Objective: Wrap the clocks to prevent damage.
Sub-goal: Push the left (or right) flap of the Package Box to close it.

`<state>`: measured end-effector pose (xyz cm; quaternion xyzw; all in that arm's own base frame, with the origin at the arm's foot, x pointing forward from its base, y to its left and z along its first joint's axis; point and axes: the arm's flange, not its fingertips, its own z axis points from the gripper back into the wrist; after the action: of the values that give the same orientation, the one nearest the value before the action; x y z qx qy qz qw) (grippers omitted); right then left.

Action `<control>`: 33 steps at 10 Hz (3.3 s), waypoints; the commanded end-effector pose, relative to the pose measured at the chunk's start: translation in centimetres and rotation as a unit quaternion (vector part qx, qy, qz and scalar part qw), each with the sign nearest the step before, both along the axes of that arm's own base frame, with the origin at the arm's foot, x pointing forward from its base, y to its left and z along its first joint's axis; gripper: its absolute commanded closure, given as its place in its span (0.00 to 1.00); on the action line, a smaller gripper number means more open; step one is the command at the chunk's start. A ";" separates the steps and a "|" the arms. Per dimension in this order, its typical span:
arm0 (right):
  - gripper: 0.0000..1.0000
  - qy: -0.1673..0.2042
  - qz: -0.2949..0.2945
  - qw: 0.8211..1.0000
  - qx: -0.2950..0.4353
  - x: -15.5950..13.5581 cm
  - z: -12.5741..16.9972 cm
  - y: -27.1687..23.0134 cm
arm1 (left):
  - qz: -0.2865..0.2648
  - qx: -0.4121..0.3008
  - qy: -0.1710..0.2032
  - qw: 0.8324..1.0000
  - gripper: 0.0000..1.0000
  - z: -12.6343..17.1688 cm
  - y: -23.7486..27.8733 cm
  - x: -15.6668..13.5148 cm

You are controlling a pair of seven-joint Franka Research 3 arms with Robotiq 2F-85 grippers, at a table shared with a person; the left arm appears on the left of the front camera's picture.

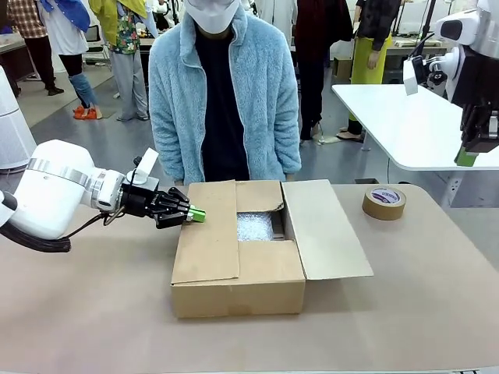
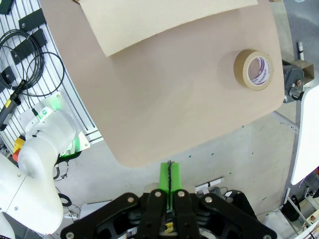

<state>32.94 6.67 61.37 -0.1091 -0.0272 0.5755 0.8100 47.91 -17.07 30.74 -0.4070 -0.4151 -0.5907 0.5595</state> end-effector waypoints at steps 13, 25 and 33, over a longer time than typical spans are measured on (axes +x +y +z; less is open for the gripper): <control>0.99 0.085 0.182 0.851 0.485 11.7 -15.6 -12.1 | -0.003 0.006 -0.003 1.000 1.00 -0.1 -0.1 0.0; 0.99 -0.036 0.211 0.856 0.470 13.9 -23.7 -10.3 | -0.003 0.006 -0.003 1.000 1.00 -0.1 -0.1 0.0; 0.99 0.083 0.190 0.815 0.541 17.0 -30.3 -6.7 | -0.003 0.006 -0.003 1.000 1.00 -0.1 -0.1 0.0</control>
<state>49.13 -0.52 30.86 0.3881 -0.2880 0.6284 0.6095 47.91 -17.10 30.79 -0.4068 -0.4153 -0.5912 0.5591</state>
